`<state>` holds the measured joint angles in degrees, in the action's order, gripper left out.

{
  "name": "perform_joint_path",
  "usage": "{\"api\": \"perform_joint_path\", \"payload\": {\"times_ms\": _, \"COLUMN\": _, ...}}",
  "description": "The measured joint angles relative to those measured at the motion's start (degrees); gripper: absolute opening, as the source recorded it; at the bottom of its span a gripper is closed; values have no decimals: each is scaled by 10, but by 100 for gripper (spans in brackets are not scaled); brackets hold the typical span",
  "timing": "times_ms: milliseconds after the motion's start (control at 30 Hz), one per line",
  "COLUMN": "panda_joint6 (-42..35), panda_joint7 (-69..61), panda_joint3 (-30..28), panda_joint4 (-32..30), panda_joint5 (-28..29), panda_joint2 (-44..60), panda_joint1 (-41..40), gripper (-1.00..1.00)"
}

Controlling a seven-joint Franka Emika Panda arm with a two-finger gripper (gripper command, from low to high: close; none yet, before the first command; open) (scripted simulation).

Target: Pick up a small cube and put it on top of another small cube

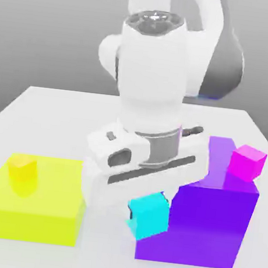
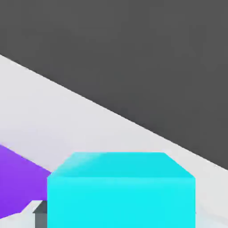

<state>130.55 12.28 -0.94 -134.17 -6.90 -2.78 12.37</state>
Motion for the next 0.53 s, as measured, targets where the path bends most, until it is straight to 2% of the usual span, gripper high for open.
{"api": "perform_joint_path", "payload": {"times_ms": 267, "panda_joint6": -135, "panda_joint7": -70, "panda_joint3": 83, "panda_joint4": -19, "panda_joint5": 30, "panda_joint2": -162, "panda_joint1": 93, "gripper": -100}}
{"api": "perform_joint_path", "payload": {"times_ms": 400, "panda_joint6": -68, "panda_joint7": -76, "panda_joint3": 97, "panda_joint4": -70, "panda_joint5": 33, "panda_joint2": -147, "panda_joint1": 102, "gripper": -100}}
{"api": "perform_joint_path", "payload": {"times_ms": 433, "panda_joint6": -56, "panda_joint7": -76, "panda_joint3": 99, "panda_joint4": -78, "panda_joint5": 34, "panda_joint2": -143, "panda_joint1": 102, "gripper": 100}}
{"api": "perform_joint_path", "payload": {"times_ms": 533, "panda_joint6": -56, "panda_joint7": -76, "panda_joint3": 99, "panda_joint4": -78, "panda_joint5": 34, "panda_joint2": -143, "panda_joint1": 102, "gripper": 100}}
